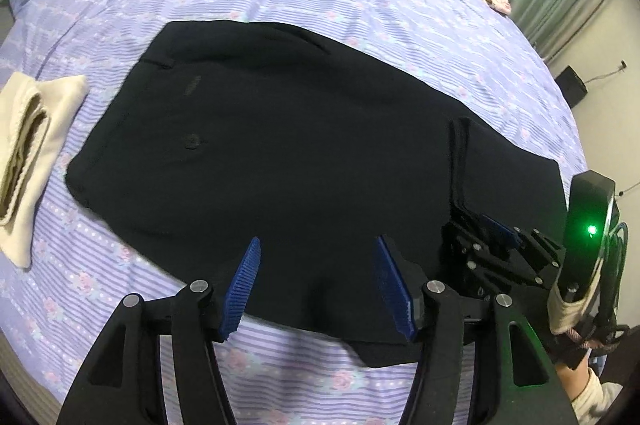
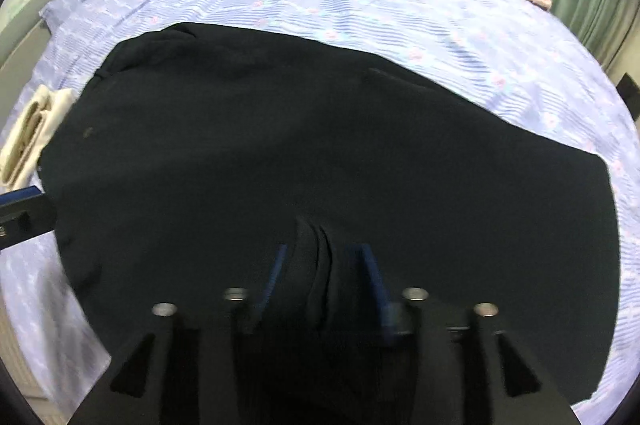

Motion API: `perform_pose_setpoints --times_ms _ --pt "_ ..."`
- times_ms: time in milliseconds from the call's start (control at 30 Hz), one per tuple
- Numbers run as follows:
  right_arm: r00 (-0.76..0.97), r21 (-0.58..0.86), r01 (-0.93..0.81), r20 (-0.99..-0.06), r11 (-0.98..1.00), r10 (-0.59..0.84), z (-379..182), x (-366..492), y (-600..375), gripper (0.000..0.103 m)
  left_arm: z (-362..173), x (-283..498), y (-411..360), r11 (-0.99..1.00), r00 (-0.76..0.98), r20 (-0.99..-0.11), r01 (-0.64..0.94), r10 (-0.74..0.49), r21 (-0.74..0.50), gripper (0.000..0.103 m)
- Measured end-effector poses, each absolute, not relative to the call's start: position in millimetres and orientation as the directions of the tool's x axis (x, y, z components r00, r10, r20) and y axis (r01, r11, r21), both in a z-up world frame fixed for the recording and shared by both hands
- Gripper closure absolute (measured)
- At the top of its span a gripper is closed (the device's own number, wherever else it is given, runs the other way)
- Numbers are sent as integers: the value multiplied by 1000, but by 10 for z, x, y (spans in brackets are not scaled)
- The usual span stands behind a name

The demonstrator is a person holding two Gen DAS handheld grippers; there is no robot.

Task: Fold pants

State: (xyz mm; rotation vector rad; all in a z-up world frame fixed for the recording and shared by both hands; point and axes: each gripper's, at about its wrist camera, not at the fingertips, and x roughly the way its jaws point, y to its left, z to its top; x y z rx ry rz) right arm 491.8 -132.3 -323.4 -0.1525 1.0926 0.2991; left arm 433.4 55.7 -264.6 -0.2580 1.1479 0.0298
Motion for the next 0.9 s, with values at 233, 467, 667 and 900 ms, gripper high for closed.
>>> perform_pose_setpoints --times_ms 233,467,667,900 --pt "403 60 -349 -891 935 208 -2981 4785 -1118 54 -2497 4200 830 964 430 -900 -203 -70 -172 39" --pt "450 61 -333 -867 941 216 -2416 4594 -908 29 -2263 4046 1273 948 475 -878 -250 -58 -197 34" --pt "483 74 -308 -847 949 223 -2070 4502 -643 25 -2254 3956 1810 929 529 -845 -270 -78 -255 29" --pt "427 105 -200 -885 974 183 -2168 4437 -335 23 -2684 3932 2392 875 519 -831 -287 -200 -390 29"
